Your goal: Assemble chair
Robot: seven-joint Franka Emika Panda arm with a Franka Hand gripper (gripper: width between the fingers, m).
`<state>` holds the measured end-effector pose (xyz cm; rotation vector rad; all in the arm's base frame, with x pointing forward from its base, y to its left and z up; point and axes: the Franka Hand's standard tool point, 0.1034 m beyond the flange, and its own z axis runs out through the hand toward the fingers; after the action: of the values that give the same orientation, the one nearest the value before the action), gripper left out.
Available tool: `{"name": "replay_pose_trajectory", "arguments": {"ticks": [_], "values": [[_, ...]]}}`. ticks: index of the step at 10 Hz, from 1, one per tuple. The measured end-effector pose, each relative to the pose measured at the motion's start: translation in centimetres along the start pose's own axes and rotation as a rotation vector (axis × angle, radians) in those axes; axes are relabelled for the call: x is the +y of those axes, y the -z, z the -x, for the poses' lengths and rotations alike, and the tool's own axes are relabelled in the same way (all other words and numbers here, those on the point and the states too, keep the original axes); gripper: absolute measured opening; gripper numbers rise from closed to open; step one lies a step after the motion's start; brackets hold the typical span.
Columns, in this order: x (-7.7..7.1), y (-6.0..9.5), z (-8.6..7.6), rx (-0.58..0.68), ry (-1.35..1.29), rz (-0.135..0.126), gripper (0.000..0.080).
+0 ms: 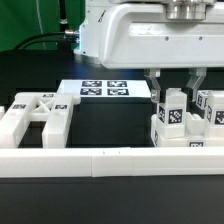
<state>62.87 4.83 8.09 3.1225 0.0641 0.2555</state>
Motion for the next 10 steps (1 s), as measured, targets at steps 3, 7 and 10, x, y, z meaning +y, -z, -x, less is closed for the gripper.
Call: {"name": "replay_pose_trajectory", "arguments": {"ticks": [3,7,10], "values": [[-0.44,-0.04,0.04,0.008,-0.365,-0.014,0.029],[-0.38,-0.11,0.1,-0.009,-0.851,-0.018,0.029],[-0.3,-0.11,0.13,-0.016,-0.997,-0.011,0.029]]}}
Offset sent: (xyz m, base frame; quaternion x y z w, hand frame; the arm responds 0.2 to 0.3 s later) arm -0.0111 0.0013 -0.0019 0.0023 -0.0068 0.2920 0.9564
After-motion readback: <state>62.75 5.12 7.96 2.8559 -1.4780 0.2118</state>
